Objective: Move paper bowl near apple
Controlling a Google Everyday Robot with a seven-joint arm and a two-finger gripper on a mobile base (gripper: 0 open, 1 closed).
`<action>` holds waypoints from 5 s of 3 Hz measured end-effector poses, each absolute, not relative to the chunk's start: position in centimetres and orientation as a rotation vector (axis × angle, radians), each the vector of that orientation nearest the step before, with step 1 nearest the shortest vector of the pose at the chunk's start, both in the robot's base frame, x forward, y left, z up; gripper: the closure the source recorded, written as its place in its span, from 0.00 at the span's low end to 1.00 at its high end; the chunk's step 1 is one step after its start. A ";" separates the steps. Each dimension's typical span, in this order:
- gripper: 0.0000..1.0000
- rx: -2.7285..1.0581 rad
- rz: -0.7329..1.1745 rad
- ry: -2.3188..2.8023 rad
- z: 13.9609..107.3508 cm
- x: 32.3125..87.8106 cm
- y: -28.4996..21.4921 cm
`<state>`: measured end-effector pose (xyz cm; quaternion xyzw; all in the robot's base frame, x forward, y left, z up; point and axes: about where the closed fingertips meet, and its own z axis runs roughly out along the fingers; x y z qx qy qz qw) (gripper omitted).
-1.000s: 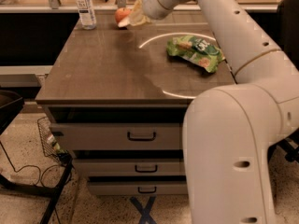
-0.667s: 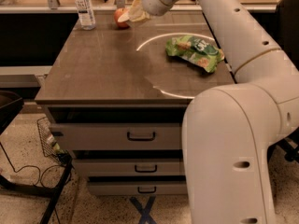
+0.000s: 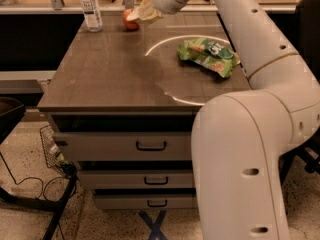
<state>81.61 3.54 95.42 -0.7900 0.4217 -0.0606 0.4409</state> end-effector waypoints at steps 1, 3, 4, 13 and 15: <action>1.00 -1.953 -0.169 1.021 96.7 82.1 2.4; 1.00 -1.885 -0.194 1.005 98.1 83.2 -0.6; 1.00 -1.812 -0.257 1.049 98.7 84.9 -1.9; 1.00 -1.452 -0.263 1.322 87.9 92.9 -2.6; 0.58 -1.455 -0.256 1.320 87.7 93.1 -2.1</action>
Offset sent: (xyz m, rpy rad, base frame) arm 0.0427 -0.0591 0.0590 0.0565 -0.0965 0.0127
